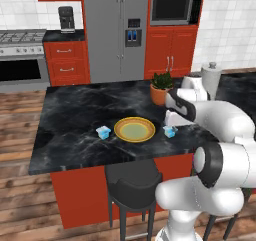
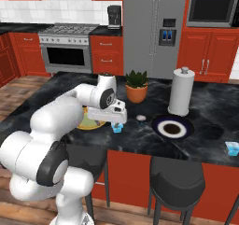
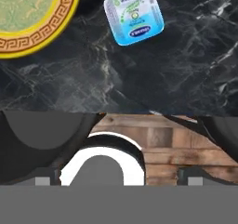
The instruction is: Place two yogurt containers on each plate.
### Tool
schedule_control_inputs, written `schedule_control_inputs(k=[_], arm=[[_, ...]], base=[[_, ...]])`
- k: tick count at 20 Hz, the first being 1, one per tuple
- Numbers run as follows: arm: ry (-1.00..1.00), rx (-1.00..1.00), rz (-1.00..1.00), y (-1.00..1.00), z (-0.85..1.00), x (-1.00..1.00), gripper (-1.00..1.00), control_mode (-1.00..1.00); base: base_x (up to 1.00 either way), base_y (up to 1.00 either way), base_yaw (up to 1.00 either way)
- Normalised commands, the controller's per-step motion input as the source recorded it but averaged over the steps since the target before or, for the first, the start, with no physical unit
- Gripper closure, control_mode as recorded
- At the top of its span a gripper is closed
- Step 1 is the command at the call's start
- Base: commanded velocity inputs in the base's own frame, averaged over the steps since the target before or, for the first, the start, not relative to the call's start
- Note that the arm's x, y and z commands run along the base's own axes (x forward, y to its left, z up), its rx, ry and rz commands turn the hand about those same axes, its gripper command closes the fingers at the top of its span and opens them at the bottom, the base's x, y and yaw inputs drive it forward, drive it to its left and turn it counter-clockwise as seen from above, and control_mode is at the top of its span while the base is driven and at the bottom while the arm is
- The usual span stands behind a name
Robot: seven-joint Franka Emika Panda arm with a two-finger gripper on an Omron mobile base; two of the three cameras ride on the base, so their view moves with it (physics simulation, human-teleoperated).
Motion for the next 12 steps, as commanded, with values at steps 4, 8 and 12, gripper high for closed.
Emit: schedule_control_inputs(k=[4, 8, 12], arm=[[0.21, 0.00, -0.04, 0.00, -0.28, 0.81, -1.00, -1.00], [0.25, 0.00, -0.06, 0.07, -0.21, 0.66, -1.00, -1.00], [0.04, 0.00, 0.00, 0.00, -0.17, 0.28, -1.00, -1.00]], base=[[0.00, 0.00, 0.00], [0.00, 0.00, 0.00], [0.00, 0.00, 0.00]])
